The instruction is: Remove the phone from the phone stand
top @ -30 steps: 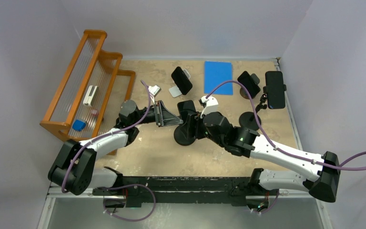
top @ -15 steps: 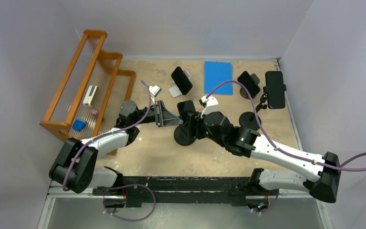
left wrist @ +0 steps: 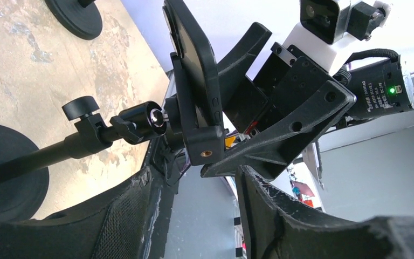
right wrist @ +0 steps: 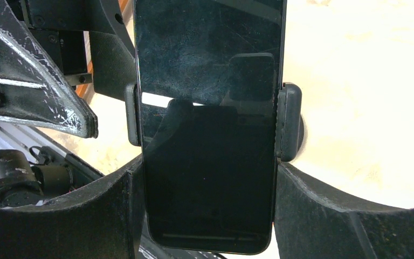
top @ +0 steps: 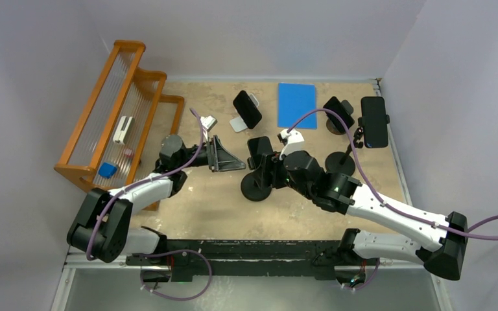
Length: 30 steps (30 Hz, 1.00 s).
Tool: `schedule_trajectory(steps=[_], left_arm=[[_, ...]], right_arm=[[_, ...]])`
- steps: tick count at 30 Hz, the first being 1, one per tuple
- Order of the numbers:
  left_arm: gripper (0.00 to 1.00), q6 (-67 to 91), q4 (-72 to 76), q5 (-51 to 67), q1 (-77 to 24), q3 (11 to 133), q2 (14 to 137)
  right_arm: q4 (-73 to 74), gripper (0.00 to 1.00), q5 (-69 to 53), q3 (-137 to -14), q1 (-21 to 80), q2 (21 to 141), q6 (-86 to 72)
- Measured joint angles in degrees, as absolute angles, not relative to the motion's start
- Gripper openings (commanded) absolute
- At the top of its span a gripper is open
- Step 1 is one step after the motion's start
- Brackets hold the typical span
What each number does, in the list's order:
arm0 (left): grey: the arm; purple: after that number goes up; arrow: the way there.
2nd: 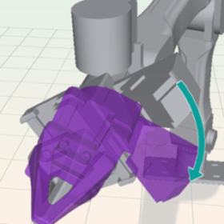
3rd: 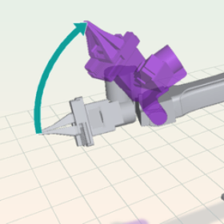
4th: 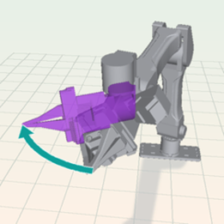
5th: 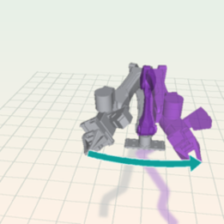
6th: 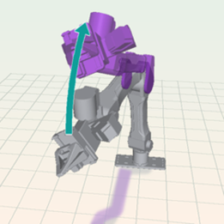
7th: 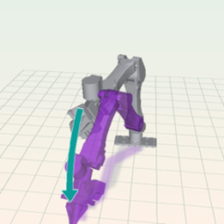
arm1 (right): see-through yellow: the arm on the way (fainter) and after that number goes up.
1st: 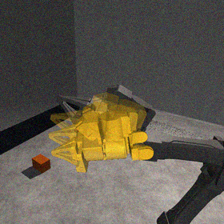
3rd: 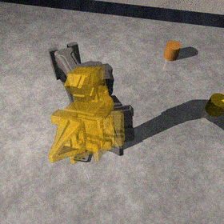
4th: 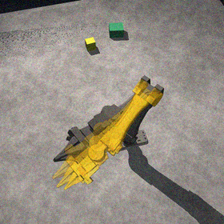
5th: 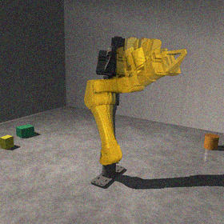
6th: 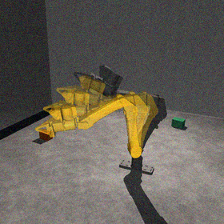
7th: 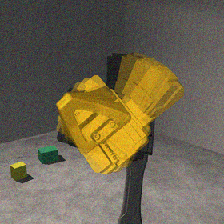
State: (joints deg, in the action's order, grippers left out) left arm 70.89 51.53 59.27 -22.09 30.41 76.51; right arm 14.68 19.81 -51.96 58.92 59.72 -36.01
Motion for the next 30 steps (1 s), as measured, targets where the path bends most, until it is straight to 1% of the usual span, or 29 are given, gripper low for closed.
schedule_trajectory(steps=[10,19,30], left_arm=[[0.58,70.1,50.4,59.8,-22.2,31.5,76.2],[0.46,67.8,48.6,59.8,-23.9,33.4,77.0],[0.46,67.2,48.6,59.8,-24.2,34.5,79.4]], right_arm=[[14.7,0.0,18.4,-52.0,58.8,59.7,-36.0],[14.7,0.0,18.4,-52.0,58.8,59.7,-36.0],[14.7,0.0,18.3,-52.0,58.8,59.7,-36.0]])
